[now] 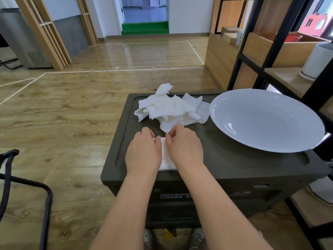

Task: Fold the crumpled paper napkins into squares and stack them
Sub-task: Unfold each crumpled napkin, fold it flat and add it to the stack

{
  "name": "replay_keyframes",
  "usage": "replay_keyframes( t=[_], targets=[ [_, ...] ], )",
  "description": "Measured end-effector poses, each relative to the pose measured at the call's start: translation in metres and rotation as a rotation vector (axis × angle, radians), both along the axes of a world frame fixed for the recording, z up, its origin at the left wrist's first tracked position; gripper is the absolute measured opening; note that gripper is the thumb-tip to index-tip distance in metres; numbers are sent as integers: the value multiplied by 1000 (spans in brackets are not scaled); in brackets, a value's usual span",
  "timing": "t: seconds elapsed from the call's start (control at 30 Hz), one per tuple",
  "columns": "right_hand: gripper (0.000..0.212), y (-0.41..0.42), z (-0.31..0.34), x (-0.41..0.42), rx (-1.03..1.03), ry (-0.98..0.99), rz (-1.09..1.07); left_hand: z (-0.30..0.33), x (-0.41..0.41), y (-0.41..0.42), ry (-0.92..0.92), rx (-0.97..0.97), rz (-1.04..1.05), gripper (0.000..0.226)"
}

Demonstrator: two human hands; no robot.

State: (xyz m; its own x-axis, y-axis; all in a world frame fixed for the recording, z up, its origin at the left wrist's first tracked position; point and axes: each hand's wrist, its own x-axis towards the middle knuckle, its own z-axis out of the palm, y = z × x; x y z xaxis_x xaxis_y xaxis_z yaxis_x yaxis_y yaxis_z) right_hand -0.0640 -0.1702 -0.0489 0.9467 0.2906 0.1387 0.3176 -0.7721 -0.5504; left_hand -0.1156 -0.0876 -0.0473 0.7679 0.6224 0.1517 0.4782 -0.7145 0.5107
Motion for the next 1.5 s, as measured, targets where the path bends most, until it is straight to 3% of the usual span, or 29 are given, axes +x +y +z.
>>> replay_keyframes(
  t=[0.2,0.5,0.7,1.07,1.27,1.37,1.5],
  targets=[
    [19,-19,-1,7,55,52,-57,0,-6,12,23,-58,55,19],
    [16,-20,-5,9,106,49,-77,-8,-12,20,-50,-4,89,22],
    [15,-20,-3,6,78,114,-57,-3,-14,10,6,12,116,26],
    [20,-23,13,14,104,187,-6,19,-6,25,-7,67,29,27],
    [15,-34,20,34,189,199,13,63,59,52,-150,248,-6,29],
    [3,-38,18,40,268,177,-17,77,111,58,-91,324,-95,28],
    [5,-34,20,45,383,189,-20,67,178,73,42,155,-142,28]
  ],
)
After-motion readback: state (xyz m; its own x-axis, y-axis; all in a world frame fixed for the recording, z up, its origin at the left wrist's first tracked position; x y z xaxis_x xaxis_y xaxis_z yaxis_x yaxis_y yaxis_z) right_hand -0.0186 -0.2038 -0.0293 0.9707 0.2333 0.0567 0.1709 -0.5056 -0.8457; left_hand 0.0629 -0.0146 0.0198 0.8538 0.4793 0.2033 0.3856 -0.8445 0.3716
